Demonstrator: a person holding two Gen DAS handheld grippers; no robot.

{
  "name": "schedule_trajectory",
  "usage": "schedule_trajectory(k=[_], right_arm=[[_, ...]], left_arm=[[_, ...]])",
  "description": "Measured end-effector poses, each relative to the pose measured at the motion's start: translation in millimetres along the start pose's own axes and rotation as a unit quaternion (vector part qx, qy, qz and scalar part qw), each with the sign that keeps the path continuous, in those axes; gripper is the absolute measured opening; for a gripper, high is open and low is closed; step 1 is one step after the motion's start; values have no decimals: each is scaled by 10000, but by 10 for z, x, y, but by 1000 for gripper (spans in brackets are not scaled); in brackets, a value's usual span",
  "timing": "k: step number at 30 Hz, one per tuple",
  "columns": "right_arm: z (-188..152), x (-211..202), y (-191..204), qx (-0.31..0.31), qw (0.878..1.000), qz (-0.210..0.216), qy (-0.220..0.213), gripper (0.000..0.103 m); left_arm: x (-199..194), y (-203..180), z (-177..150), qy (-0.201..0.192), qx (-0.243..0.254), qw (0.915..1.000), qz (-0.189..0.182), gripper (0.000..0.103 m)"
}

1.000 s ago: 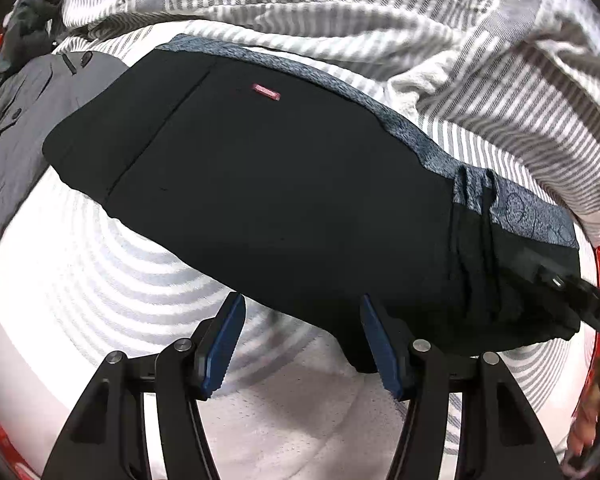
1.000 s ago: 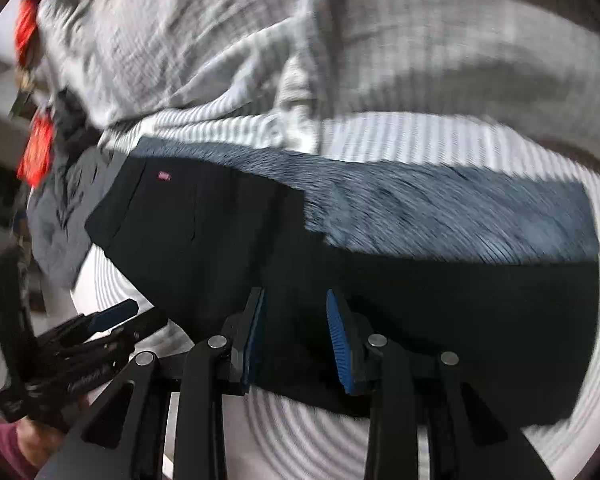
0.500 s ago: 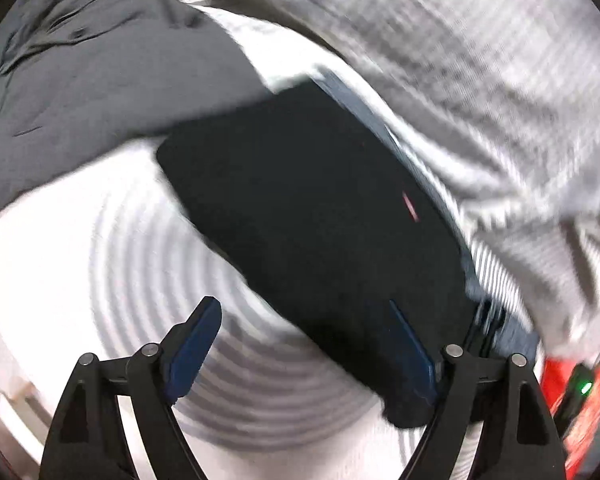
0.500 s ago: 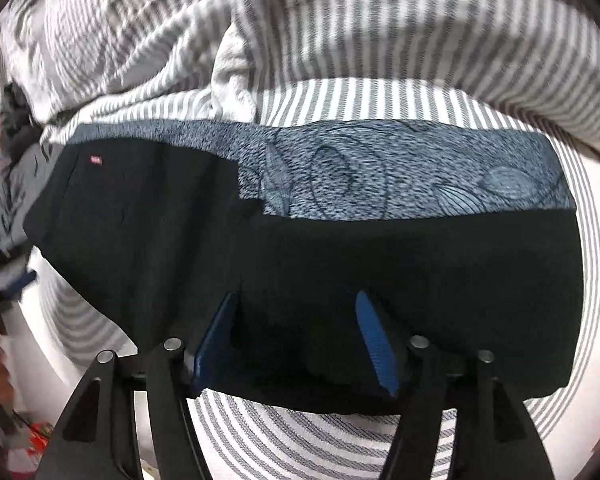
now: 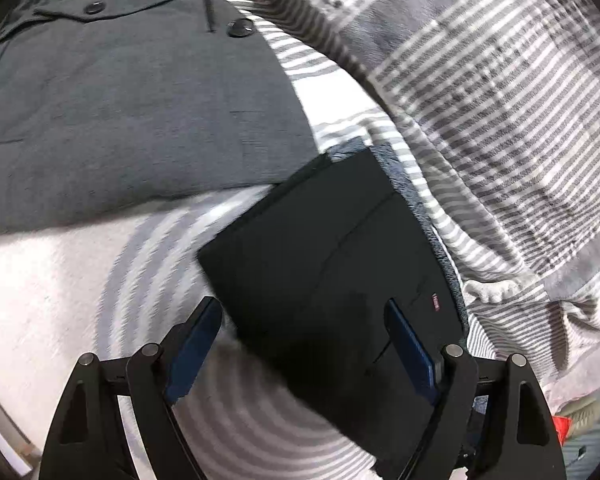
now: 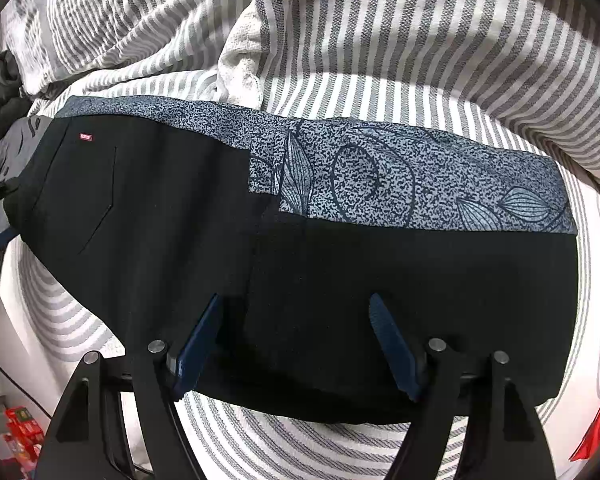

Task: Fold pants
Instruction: 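Move both grippers over the folded trousers toward their side edge, then grasp the edge of the folded black trousers with both grippers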

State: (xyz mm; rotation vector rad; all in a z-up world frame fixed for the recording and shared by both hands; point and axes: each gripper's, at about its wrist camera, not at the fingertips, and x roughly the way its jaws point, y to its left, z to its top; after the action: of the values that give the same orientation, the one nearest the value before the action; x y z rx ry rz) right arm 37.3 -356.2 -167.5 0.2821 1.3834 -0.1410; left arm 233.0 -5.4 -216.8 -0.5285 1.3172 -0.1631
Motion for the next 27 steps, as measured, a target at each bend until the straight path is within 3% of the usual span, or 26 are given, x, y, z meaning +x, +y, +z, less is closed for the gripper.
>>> schedule_trajectory(k=[2,5,10,13,15,21,27], right_arm=[[11,-16,1,3,10000,-5,15,78],[74,-99,4,48,10000,41,69,62],[286,-328,135,103,9985,541,-49,58],[519,-436,325,68,9935,1136,3,58],[718,-471,500,24,9874,1575,155,59],[1310,-391,1175,-208,9657,2479,745,69],[1673,-164,2064,-854,9496,2718,1307,75]], left_arm=[[47,-40,31,42,48,9999,99,84],[134,-34,79,132,-28,9996,228,77],[115,-172,100,-7,456,9976,512,36],[10,-345,42,-243,1070,9913,725,27],[-76,-551,-81,-529,1719,9789,967,27],[-195,-917,-368,-1026,2842,9436,1355,27],[-272,-1129,-547,-1269,3592,9130,1460,27]])
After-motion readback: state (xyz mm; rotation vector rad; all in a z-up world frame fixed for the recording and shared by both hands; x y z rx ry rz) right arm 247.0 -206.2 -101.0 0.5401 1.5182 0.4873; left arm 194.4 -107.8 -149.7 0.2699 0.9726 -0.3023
